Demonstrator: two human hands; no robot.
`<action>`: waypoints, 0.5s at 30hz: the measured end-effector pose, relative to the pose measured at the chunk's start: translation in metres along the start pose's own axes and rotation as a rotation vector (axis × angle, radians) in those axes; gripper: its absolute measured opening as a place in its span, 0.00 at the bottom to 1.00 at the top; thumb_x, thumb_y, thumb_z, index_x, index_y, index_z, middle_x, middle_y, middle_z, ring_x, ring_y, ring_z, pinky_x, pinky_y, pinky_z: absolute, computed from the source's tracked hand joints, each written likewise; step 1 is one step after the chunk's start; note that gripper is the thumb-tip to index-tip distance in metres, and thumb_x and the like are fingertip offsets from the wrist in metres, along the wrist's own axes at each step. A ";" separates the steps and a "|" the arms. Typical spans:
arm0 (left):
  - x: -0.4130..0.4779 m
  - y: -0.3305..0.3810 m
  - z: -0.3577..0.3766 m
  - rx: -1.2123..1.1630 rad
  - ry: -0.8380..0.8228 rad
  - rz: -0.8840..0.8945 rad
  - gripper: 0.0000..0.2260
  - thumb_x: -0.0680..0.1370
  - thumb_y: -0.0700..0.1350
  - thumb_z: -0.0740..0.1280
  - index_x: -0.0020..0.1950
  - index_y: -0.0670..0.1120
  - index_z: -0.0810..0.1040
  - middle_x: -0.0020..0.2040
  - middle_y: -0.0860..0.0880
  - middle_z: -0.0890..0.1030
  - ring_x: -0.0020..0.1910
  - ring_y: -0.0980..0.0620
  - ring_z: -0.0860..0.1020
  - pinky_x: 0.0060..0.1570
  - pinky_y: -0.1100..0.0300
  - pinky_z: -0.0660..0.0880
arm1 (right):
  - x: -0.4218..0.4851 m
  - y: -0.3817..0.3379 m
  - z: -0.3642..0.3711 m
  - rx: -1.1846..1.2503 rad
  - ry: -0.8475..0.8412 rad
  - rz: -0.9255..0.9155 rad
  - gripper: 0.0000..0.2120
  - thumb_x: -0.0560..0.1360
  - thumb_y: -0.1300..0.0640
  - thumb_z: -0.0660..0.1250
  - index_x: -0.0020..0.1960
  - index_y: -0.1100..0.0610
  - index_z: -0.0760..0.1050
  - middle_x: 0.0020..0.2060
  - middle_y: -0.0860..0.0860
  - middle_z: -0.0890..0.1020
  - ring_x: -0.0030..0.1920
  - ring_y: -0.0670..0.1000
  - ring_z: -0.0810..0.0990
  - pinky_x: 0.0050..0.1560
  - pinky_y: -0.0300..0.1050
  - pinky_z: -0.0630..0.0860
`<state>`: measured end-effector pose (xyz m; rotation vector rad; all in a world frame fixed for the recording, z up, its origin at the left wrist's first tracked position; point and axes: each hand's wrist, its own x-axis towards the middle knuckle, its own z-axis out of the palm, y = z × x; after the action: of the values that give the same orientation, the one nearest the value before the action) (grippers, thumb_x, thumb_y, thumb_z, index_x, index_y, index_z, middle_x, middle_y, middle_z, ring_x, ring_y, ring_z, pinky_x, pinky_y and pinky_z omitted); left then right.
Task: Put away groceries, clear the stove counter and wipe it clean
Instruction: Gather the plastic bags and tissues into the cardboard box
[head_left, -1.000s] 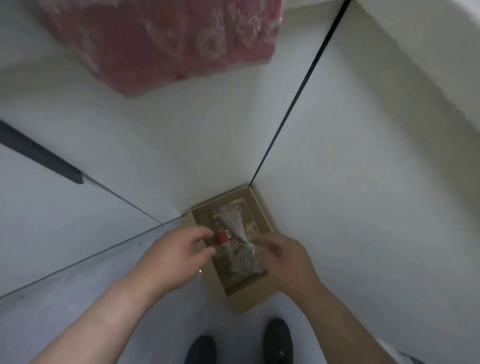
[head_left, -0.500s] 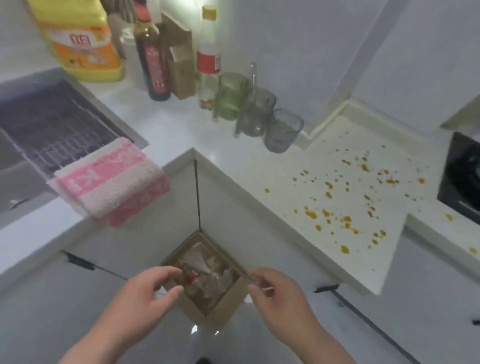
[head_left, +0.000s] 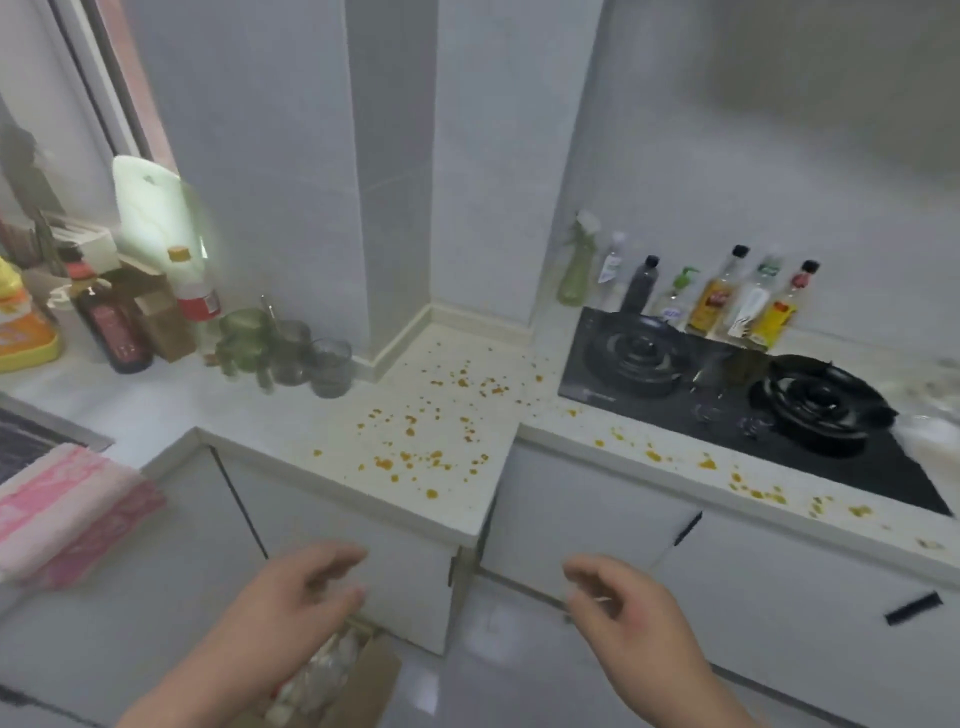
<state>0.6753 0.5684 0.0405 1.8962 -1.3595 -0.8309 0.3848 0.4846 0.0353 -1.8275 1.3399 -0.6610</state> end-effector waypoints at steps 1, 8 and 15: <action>-0.003 0.018 0.014 0.008 -0.013 0.038 0.13 0.73 0.42 0.72 0.47 0.61 0.78 0.49 0.58 0.82 0.50 0.62 0.79 0.48 0.74 0.71 | -0.013 0.008 -0.021 0.014 0.039 0.019 0.14 0.73 0.59 0.71 0.46 0.38 0.77 0.48 0.27 0.78 0.50 0.33 0.78 0.47 0.24 0.71; -0.017 0.152 0.109 0.055 -0.112 0.276 0.10 0.72 0.46 0.73 0.47 0.60 0.77 0.49 0.61 0.80 0.49 0.64 0.77 0.50 0.69 0.71 | -0.107 0.057 -0.158 0.063 0.297 0.102 0.13 0.76 0.60 0.68 0.47 0.40 0.76 0.46 0.37 0.81 0.50 0.31 0.77 0.46 0.21 0.69; -0.029 0.255 0.209 0.015 -0.311 0.424 0.12 0.72 0.44 0.72 0.45 0.62 0.77 0.47 0.62 0.81 0.48 0.66 0.79 0.52 0.67 0.72 | -0.185 0.102 -0.266 0.095 0.559 0.190 0.16 0.75 0.65 0.68 0.44 0.42 0.76 0.42 0.40 0.83 0.46 0.34 0.79 0.44 0.21 0.69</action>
<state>0.3626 0.5025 0.1256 1.4455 -1.8755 -0.9183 0.0648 0.5713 0.1108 -1.4659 1.7756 -1.1642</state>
